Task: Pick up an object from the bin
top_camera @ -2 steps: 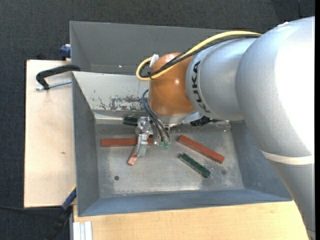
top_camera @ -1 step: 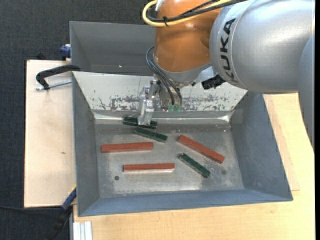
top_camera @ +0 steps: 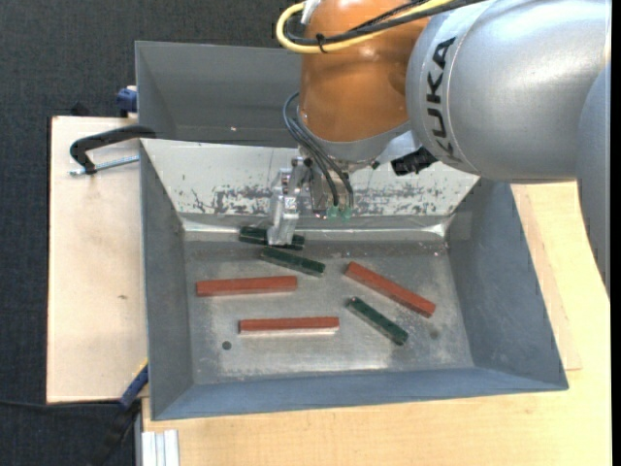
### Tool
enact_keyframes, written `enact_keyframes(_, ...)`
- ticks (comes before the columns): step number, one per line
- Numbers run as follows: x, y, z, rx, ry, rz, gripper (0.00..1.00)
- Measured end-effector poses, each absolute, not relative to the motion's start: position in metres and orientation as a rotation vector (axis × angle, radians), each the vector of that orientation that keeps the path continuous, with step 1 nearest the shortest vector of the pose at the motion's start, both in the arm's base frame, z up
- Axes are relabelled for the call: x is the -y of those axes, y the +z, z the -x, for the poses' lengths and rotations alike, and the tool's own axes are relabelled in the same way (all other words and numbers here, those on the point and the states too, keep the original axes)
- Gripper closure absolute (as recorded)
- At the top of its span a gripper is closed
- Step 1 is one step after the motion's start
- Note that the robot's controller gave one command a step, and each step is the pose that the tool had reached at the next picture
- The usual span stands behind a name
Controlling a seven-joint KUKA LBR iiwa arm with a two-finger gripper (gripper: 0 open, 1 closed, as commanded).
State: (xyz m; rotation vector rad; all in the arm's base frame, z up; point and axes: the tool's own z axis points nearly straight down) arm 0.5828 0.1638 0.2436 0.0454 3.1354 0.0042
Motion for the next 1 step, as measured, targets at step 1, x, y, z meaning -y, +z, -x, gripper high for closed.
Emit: enact_keyframes(1, -0.1634, 0.1514, -0.5888, -3.132, 0.003, -0.230, 0.00)
